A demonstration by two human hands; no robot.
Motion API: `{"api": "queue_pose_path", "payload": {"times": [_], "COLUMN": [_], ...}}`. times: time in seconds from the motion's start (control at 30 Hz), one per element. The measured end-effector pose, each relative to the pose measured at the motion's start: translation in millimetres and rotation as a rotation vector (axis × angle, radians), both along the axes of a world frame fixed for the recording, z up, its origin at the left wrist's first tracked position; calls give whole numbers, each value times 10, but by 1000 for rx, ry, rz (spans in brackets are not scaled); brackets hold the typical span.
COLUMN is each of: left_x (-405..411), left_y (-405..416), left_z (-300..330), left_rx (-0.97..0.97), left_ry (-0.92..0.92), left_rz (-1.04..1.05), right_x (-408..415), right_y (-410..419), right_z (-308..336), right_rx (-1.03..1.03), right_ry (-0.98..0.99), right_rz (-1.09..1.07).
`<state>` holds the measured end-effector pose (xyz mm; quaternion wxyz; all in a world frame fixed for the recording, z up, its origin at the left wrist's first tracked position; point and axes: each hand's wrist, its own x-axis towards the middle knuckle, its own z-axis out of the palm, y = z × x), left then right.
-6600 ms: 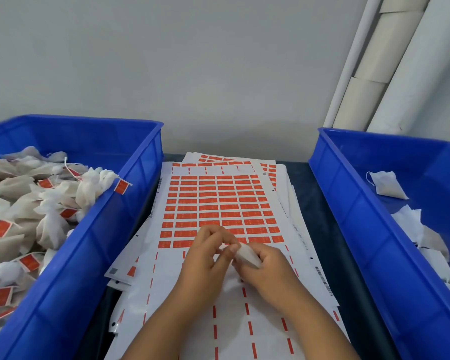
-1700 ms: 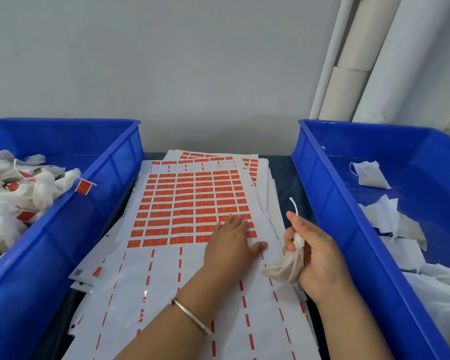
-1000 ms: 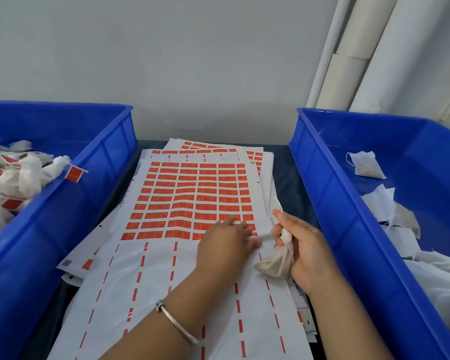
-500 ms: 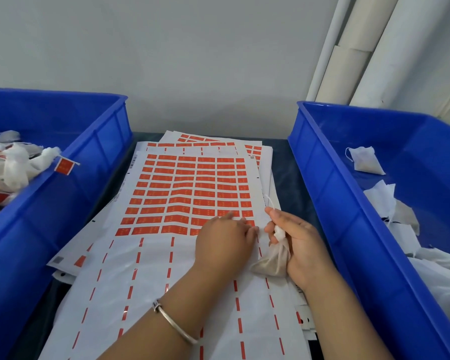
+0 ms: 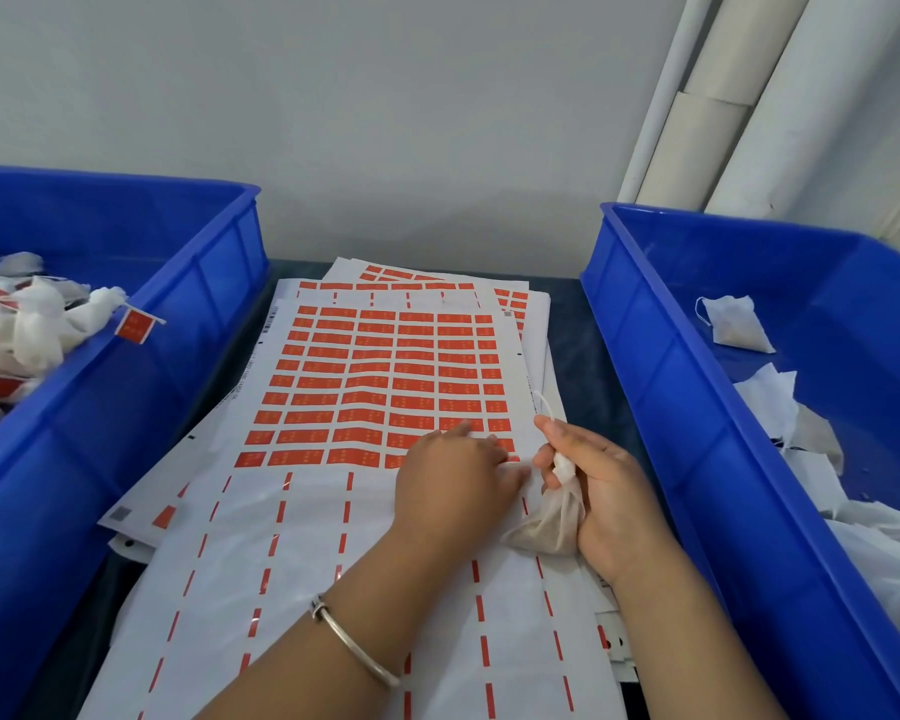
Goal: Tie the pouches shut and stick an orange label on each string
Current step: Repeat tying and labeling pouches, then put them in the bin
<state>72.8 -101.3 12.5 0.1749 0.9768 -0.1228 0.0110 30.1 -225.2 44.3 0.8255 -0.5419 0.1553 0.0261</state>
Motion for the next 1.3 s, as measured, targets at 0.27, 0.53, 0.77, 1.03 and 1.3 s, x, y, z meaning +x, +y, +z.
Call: {"api": "queue_pose_path", "payload": {"times": [0.27,0.53,0.77,1.03,1.3], "left_x": [33,10,19,-10,-12], "left_y": [9,4,25,34,29], "left_z": [-24,-30,3,92,78], "left_rx": [67,-5,-5,-102,-113], "left_ry": [-12,-39,-49,-41,-74], "left_rz": [-69,-40,-87,-109,-109], "right_x": [9,-5,-7,-11,-6], "right_y": [9,9,12,12,17], "right_z": [-2,11,13,35,31], "right_rx": [-46,-59,-25,-41,-28], "right_ry": [1,-12,12,33,36], "right_rz": [-12,-3,-10,-111,-110]}}
